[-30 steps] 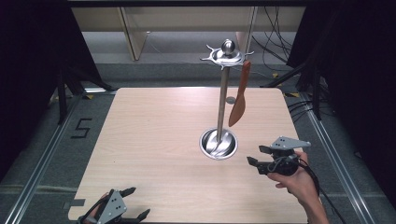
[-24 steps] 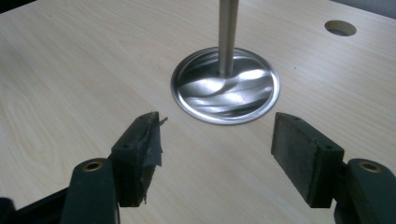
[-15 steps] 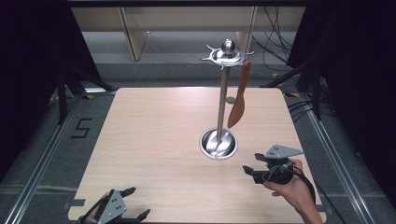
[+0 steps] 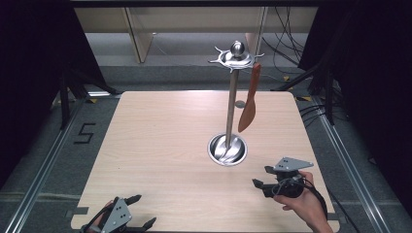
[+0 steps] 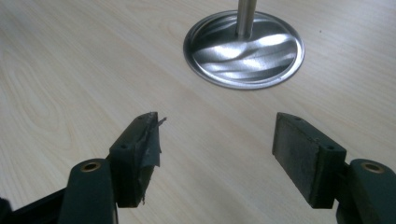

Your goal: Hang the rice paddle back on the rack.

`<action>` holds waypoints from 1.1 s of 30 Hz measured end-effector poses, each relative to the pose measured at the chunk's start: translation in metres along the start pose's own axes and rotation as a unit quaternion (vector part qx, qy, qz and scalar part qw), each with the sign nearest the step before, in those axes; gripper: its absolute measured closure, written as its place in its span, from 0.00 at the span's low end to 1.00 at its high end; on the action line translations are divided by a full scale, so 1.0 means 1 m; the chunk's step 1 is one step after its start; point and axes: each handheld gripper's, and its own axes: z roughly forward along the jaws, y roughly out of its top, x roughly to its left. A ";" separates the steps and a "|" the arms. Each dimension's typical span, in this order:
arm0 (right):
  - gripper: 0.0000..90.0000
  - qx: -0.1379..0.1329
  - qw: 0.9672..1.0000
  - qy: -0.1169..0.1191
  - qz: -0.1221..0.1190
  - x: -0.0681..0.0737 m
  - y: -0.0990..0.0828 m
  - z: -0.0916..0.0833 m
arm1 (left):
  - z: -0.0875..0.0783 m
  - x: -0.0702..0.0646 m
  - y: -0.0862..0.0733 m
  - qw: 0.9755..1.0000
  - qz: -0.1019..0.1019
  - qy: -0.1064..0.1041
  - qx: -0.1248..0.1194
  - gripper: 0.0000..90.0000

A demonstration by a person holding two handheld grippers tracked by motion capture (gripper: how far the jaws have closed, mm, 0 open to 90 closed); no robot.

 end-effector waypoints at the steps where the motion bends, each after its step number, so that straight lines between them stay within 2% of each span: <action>1: 0.37 0.008 1.000 -0.001 0.018 0.003 -0.001 0.000 | 0.000 0.000 0.000 1.000 0.001 0.002 -0.003 0.20; 3: 0.37 0.010 1.000 -0.003 0.017 0.003 -0.006 0.001 | 0.001 -0.001 0.000 1.000 -0.007 0.000 -0.005 0.20; 6: 0.37 0.012 1.000 -0.001 0.013 0.003 -0.009 0.002 | 0.000 0.000 0.000 1.000 -0.003 0.000 -0.003 0.20; 7: 0.37 0.014 1.000 -0.001 0.021 0.005 -0.010 0.002 | 0.000 0.000 0.000 1.000 0.002 0.002 -0.002 0.20; 9: 0.37 0.012 1.000 -0.003 0.013 0.005 -0.013 0.002 | 0.000 0.000 0.000 1.000 0.001 0.000 0.001 0.20; 10: 0.37 0.019 1.000 0.002 0.022 0.007 -0.014 0.002 | 0.000 0.000 0.000 1.000 0.001 -0.001 0.001 0.20; 11: 0.37 0.018 1.000 -0.004 0.018 0.006 -0.016 0.002 | 0.000 0.000 0.000 1.000 0.001 -0.001 0.002 0.20; 12: 0.37 0.021 1.000 -0.001 0.022 0.007 -0.017 0.002 | 0.000 -0.001 0.000 1.000 -0.003 -0.002 0.000 0.20; 13: 0.37 0.021 1.000 0.000 0.013 0.006 -0.021 0.003 | 0.001 -0.001 0.000 1.000 -0.006 -0.002 -0.003 0.20; 16: 0.36 0.027 0.999 -0.007 0.017 0.007 -0.024 0.003 | 0.000 -0.001 0.000 1.000 -0.002 0.000 -0.001 0.20; 18: 0.36 0.025 1.000 -0.009 0.007 0.006 -0.028 0.003 | 0.000 0.000 0.000 1.000 0.001 0.000 0.001 0.20; 19: 0.36 0.031 0.999 -0.007 0.019 0.008 -0.029 0.002 | 0.000 0.000 0.000 1.000 0.001 -0.001 0.002 0.20; 20: 0.36 0.031 0.999 -0.007 0.019 0.008 -0.029 0.002 | 0.000 0.000 0.000 1.000 0.000 -0.001 0.002 0.20; 21: 0.36 0.026 1.000 -0.008 0.009 0.007 -0.030 0.003 | 0.000 0.000 0.000 1.000 0.001 -0.001 0.002 0.20; 22: 0.36 0.033 0.999 -0.008 0.027 0.010 -0.032 0.002 | 0.000 0.000 0.000 1.000 0.001 -0.001 0.003 0.20; 23: 0.36 0.029 0.999 -0.006 0.013 0.008 -0.033 0.002 | 0.000 0.000 0.000 1.000 0.000 -0.003 0.004 0.20; 28: 0.36 0.032 0.999 -0.007 0.024 0.012 -0.036 -0.001 | 0.000 0.000 0.000 1.000 0.001 -0.001 0.003 0.20; 29: 0.36 0.027 0.999 -0.006 0.019 0.011 -0.038 -0.001 | 0.000 0.000 0.000 1.000 0.001 -0.001 0.003 0.20; 30: 0.36 0.029 0.999 -0.008 0.038 0.014 -0.038 -0.002 | 0.000 0.000 0.000 1.000 0.000 -0.003 0.004 0.20; 31: 0.36 0.024 0.999 -0.007 0.024 0.012 -0.041 -0.003 | 0.000 0.000 0.000 1.000 0.000 -0.003 0.004 0.20; 33: 0.36 0.020 1.000 -0.012 0.016 0.011 -0.042 -0.002 | 0.000 0.000 0.000 1.000 0.001 0.001 0.001 0.20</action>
